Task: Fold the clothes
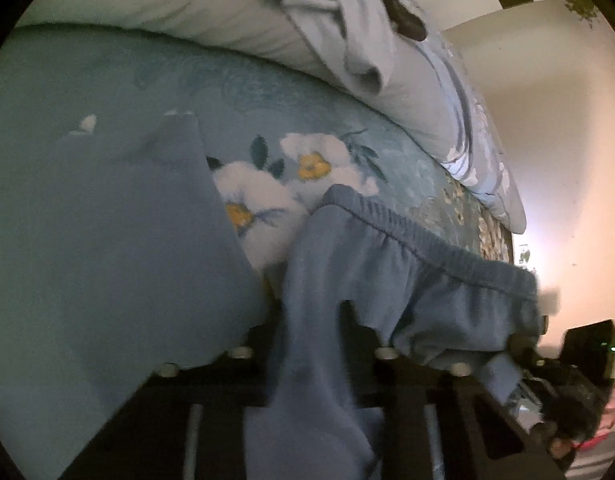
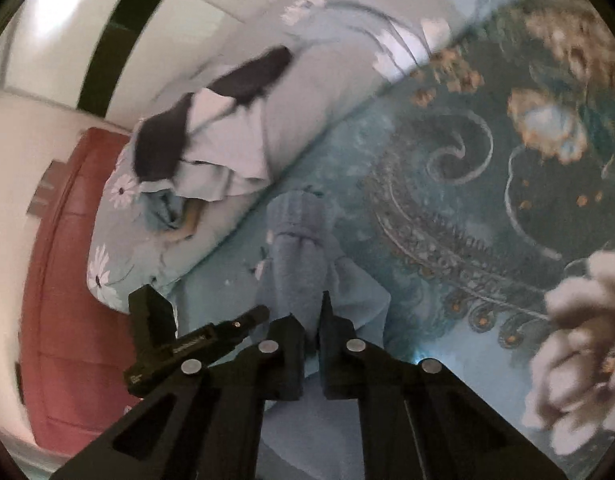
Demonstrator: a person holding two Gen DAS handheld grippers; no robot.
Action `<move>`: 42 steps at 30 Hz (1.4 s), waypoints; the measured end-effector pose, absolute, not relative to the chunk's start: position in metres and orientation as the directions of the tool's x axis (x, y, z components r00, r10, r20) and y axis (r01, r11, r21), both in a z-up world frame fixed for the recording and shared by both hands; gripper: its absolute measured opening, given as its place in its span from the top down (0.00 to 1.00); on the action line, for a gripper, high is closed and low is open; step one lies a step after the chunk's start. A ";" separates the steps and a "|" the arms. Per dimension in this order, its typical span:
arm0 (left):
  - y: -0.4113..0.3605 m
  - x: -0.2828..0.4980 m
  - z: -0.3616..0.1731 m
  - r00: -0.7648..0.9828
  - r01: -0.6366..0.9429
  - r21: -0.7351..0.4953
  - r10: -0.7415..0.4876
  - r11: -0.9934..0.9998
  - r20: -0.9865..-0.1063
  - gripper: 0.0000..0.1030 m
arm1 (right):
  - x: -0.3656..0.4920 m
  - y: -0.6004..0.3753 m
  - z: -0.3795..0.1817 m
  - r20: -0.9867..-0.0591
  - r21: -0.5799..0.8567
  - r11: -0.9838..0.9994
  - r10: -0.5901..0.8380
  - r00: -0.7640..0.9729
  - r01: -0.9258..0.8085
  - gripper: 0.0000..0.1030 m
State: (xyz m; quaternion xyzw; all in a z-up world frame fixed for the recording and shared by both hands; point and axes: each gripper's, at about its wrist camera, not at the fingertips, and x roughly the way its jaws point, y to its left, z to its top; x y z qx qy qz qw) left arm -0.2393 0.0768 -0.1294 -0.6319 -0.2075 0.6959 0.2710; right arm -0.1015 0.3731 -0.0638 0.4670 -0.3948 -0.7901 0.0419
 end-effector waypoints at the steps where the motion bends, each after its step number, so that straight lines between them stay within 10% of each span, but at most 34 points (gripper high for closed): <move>1: 0.075 -0.234 -0.122 -0.070 -0.116 -0.630 0.639 -0.768 -0.766 0.90 | -0.097 0.373 -0.054 -0.694 0.666 -0.690 -0.435 -0.574 -0.283 0.95; 19: 0.072 -0.157 0.037 -0.236 -0.282 -0.650 0.707 -0.706 -0.666 0.98 | -0.025 0.379 0.109 -0.421 0.738 -0.671 -0.540 -0.729 0.070 0.95; 21: 0.072 -0.152 0.041 -0.230 -0.297 -0.644 0.708 -0.705 -0.668 0.93 | -0.019 0.380 0.123 -0.359 0.767 -0.629 -0.583 -0.729 0.126 0.95; 26: 0.064 -0.160 0.045 -0.254 -0.259 -0.694 0.740 -0.672 -0.623 0.38 | -0.001 0.374 0.153 -0.298 0.754 -0.607 -0.657 -0.692 0.252 0.95; 42: 0.133 -0.255 -0.072 0.030 -0.090 -0.832 0.833 -0.548 -0.552 0.30 | -0.039 0.378 0.133 -0.421 0.736 -0.636 -0.700 -0.577 0.234 0.95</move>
